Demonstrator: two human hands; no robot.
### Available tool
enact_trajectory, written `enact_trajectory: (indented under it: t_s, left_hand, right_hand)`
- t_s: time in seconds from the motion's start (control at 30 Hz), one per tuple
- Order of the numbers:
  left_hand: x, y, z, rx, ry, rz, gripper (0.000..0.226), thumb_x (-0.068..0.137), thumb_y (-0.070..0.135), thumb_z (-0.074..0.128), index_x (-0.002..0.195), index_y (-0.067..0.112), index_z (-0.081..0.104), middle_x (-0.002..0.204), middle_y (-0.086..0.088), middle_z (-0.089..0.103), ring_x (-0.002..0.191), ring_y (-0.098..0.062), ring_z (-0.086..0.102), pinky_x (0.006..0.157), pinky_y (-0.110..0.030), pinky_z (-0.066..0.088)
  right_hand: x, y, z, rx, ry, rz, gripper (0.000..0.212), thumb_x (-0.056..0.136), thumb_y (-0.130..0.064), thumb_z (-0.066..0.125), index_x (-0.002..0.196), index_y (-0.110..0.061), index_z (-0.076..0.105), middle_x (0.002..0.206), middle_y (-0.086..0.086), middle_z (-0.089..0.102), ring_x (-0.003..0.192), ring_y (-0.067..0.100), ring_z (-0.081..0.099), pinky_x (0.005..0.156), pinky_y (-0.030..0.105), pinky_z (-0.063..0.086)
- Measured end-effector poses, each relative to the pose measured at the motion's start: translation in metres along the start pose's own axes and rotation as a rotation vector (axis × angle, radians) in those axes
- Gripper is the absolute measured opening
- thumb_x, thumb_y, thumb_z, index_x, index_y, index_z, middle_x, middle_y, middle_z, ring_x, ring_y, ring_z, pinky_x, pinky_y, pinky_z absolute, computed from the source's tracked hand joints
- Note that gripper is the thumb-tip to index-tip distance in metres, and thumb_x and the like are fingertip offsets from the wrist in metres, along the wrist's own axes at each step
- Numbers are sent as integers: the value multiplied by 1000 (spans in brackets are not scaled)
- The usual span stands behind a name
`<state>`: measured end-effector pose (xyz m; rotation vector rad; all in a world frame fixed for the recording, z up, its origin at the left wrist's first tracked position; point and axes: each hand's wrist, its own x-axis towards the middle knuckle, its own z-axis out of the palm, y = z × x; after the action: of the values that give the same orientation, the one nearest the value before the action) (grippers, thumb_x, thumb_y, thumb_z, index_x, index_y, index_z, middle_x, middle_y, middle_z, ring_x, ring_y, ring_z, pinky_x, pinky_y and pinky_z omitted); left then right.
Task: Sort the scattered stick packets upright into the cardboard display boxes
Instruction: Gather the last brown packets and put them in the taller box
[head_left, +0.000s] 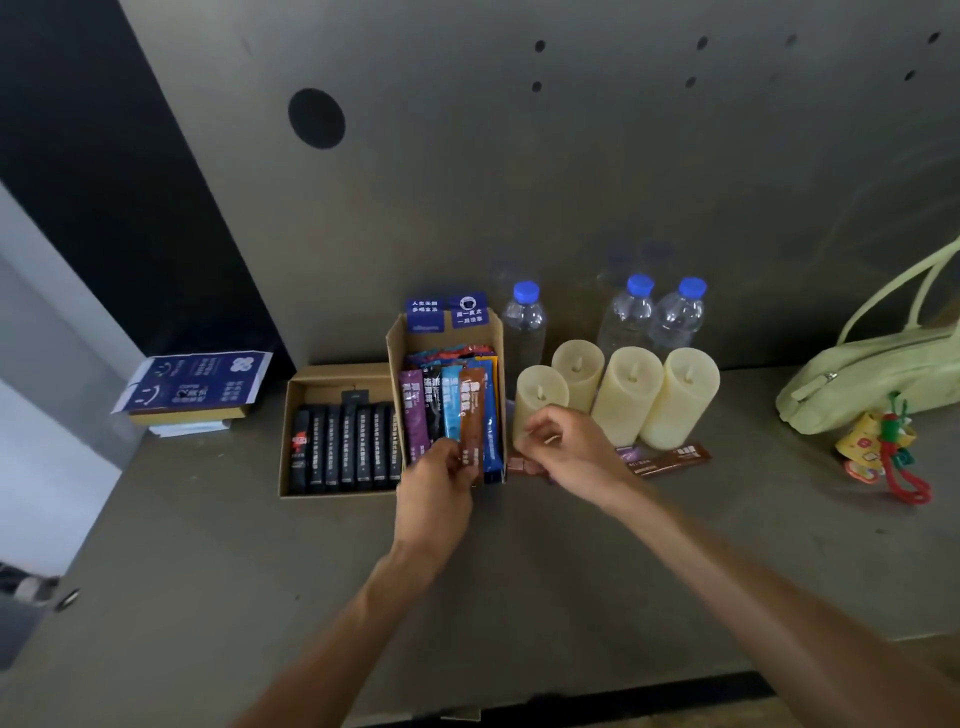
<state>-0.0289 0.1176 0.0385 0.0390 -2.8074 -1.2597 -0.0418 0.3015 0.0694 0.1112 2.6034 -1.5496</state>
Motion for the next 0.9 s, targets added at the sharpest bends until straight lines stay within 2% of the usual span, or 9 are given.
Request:
enact_trajectory:
  t_s: [0.07, 0.27, 0.47, 0.63, 0.77, 0.9]
  left_hand:
    - [9, -5, -3, 30, -1, -16, 11, 89, 12, 66, 100, 14, 63, 95, -3, 74, 90, -24, 69, 78, -35, 56]
    - [19, -5, 2, 56, -27, -2, 14, 90, 11, 67, 103, 14, 62, 97, -1, 72, 91, -18, 69, 75, -25, 53]
    - [21, -5, 2, 141, -32, 49, 16, 90, 19, 69, 102, 13, 59, 99, -4, 69, 90, -23, 68, 71, -30, 55]
    - [20, -9, -2, 310, -19, 175, 28, 91, 24, 68, 111, 14, 51, 106, -6, 68, 94, -26, 68, 68, -33, 52]
    - [20, -19, 2, 532, 48, 398, 64, 81, 22, 79, 136, 14, 49, 132, -9, 53, 120, -26, 55, 92, -39, 53]
    - [27, -25, 5, 667, 112, 516, 74, 70, 23, 86, 136, 14, 54, 145, -6, 49, 128, -29, 46, 95, -45, 49]
  right_hand:
    - [3, 3, 13, -55, -34, 25, 21, 91, -27, 72, 106, -17, 60, 94, 0, 72, 66, 5, 71, 54, 14, 49]
    - [4, 11, 34, -131, -23, 76, 19, 91, -23, 71, 102, -13, 60, 85, -2, 70, 60, 0, 66, 48, 8, 42]
    - [4, 17, 37, -175, -31, 100, 13, 91, -24, 71, 98, -17, 62, 84, -4, 71, 67, 6, 69, 55, 13, 44]
    - [6, 17, 38, -185, -26, 104, 14, 92, -26, 70, 99, -17, 62, 83, -7, 69, 68, 2, 67, 52, 9, 40]
    - [10, 19, 42, -197, -3, 97, 16, 90, -27, 71, 97, -17, 60, 90, -1, 71, 75, 10, 70, 60, 19, 48]
    - [14, 19, 48, -220, 29, 96, 18, 92, -30, 69, 99, -18, 58, 96, 1, 70, 80, 15, 71, 64, 24, 53]
